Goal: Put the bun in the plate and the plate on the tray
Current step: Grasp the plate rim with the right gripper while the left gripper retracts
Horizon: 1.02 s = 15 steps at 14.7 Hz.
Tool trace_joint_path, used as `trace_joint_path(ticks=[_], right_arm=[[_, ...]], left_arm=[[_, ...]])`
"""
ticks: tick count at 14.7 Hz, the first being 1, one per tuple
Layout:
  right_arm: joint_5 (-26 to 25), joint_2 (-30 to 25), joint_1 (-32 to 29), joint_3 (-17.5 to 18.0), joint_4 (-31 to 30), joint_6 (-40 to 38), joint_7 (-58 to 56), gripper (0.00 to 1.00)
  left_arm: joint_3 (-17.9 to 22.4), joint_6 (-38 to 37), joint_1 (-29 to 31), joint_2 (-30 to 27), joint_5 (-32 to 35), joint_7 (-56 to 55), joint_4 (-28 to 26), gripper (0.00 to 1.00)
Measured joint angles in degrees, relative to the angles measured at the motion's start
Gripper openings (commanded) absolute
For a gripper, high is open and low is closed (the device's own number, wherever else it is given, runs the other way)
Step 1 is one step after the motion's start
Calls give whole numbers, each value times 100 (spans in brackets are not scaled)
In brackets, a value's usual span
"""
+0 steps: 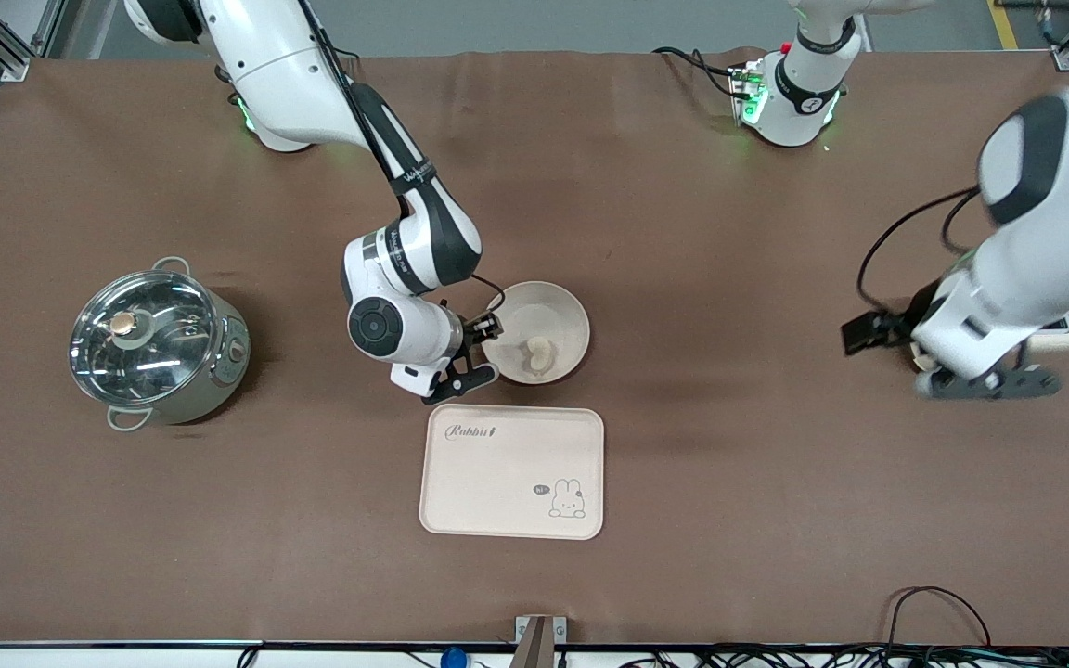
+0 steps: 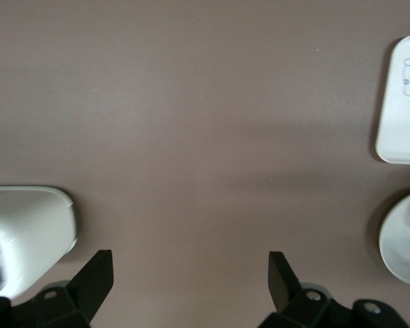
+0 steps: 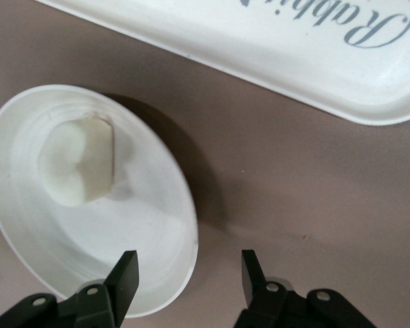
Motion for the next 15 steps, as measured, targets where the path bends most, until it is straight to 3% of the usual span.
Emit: trace_joint_path(ticks=[6, 8, 11, 15], right_arm=[[24, 251, 21, 34, -22, 249, -6, 53], [116, 266, 49, 87, -23, 316, -6, 50], [213, 268, 75, 115, -23, 324, -5, 38], [219, 272, 76, 115, -23, 334, -6, 25]], left_arm=[[19, -504, -33, -902, 0, 173, -74, 100], [322, -658, -355, -1066, 0, 181, -82, 100], [691, -745, -569, -1127, 0, 338, -101, 100], [751, -744, -561, -1074, -1, 382, -103, 100]])
